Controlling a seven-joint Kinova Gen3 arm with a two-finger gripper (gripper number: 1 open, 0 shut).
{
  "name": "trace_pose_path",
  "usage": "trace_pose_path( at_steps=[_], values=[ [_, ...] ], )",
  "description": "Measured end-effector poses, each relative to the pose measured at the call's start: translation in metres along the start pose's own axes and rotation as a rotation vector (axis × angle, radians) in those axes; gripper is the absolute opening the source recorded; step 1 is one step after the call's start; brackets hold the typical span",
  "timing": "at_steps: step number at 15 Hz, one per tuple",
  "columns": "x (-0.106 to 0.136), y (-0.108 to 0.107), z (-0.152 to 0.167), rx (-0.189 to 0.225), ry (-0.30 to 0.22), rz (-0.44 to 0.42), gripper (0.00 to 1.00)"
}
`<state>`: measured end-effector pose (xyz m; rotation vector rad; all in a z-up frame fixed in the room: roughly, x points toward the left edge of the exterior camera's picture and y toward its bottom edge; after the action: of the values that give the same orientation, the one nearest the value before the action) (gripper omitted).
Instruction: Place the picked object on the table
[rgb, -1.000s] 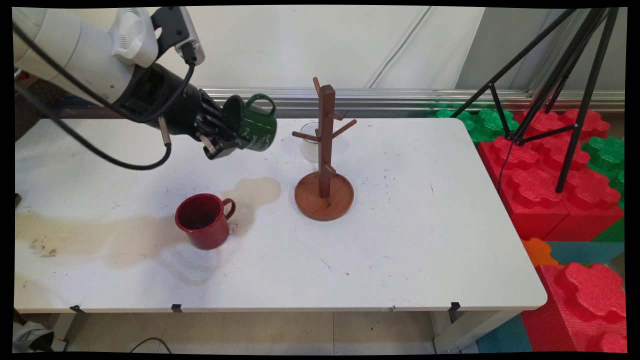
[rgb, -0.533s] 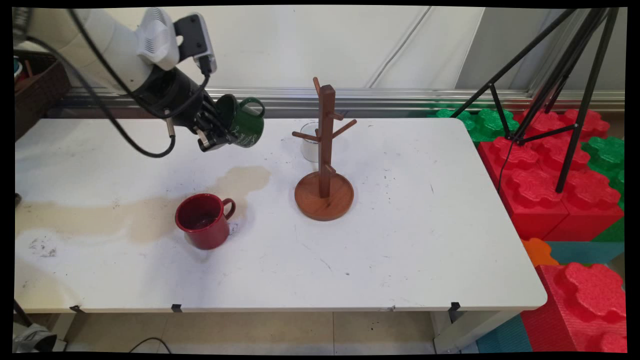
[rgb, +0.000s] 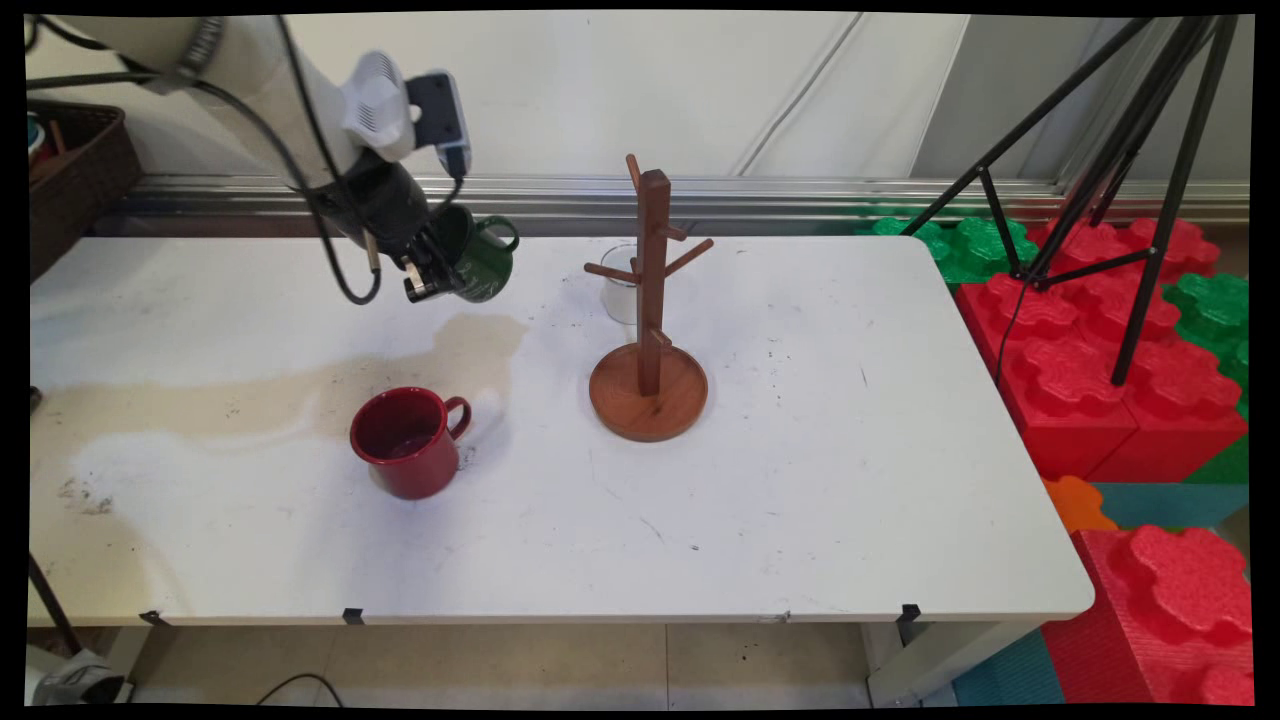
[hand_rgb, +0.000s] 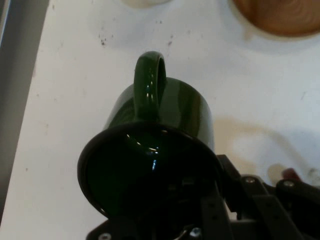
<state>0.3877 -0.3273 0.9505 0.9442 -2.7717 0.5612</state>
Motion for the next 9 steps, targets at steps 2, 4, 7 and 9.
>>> trace_pose_path(
  at_steps=[2, 4, 7, 9],
  values=[
    [0.004, -0.005, 0.013, -0.005, -0.035, 0.009, 0.00],
    [0.010, -0.009, 0.029, -0.015, -0.078, 0.021, 0.00],
    [0.017, -0.013, 0.050, -0.034, -0.134, 0.036, 0.00],
    [0.021, -0.015, 0.061, -0.048, -0.165, 0.045, 0.00]
  ],
)
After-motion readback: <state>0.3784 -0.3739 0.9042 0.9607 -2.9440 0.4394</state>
